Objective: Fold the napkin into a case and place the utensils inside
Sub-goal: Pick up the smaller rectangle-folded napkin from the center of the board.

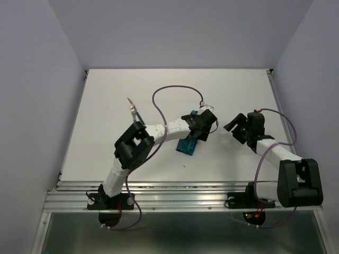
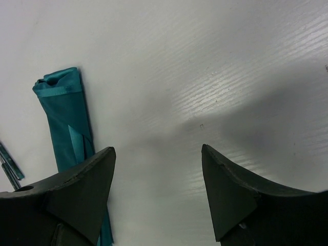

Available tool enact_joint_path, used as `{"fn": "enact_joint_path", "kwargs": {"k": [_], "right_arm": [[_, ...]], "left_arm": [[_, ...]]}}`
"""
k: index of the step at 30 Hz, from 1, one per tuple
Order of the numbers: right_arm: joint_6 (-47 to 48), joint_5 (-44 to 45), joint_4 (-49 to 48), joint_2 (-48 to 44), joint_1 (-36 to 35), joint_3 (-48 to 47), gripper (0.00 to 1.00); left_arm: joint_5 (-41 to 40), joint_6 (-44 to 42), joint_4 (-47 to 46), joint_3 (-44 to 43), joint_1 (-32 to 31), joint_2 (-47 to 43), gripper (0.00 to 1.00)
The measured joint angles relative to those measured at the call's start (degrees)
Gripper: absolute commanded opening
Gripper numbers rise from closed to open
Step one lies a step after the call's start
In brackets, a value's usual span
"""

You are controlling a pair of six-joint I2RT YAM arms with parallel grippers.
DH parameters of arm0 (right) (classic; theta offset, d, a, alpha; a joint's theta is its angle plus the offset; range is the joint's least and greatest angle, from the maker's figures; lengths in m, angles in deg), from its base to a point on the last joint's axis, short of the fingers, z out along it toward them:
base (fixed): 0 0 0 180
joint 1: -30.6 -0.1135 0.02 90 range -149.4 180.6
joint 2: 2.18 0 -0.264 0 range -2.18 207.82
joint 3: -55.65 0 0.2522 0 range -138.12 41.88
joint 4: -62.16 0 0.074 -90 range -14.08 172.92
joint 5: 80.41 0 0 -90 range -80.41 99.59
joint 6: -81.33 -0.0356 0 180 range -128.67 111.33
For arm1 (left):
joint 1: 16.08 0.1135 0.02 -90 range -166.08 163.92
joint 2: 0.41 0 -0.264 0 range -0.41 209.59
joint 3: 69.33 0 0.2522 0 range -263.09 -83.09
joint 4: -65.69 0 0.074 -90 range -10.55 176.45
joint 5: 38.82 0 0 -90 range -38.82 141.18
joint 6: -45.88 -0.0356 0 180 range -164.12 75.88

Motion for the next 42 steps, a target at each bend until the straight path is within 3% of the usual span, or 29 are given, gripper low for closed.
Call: {"fn": "enact_joint_path", "kwargs": {"k": [8, 17, 19, 22, 23, 24, 34, 42], "right_arm": [[0.3, -0.7, 0.0, 0.0, 0.0, 0.0, 0.74], [0.4, -1.1, 0.0, 0.0, 0.0, 0.0, 0.74], [0.4, -1.2, 0.0, 0.0, 0.0, 0.0, 0.74], [0.4, -1.3, 0.0, 0.0, 0.0, 0.3, 0.74], [0.4, -1.3, 0.1, 0.0, 0.0, 0.4, 0.74], [0.4, -1.3, 0.2, 0.0, 0.0, 0.4, 0.74], [0.3, -1.3, 0.4, -0.1, 0.0, 0.4, 0.74], [0.3, -1.0, 1.3, -1.9, 0.0, 0.4, 0.74]], "left_arm": [[-2.2, -0.2, 0.6, -1.9, -0.7, 2.3, 0.58], [-4.0, -0.5, 1.2, -3.8, -0.9, 5.7, 0.54], [-4.7, -0.5, 1.3, -4.2, -1.1, 6.4, 0.48], [-5.4, -0.6, 1.6, -5.0, -1.2, 7.0, 0.32], [-5.7, -0.8, 1.6, -5.4, -1.2, 7.2, 0.12], [-5.9, -0.9, 1.7, -5.7, -1.2, 7.5, 0.01], [-5.4, -4.2, 2.1, -7.4, -1.1, 8.4, 0.0], [10.5, -8.7, -2.5, -4.6, 0.0, 5.1, 0.0]]}}
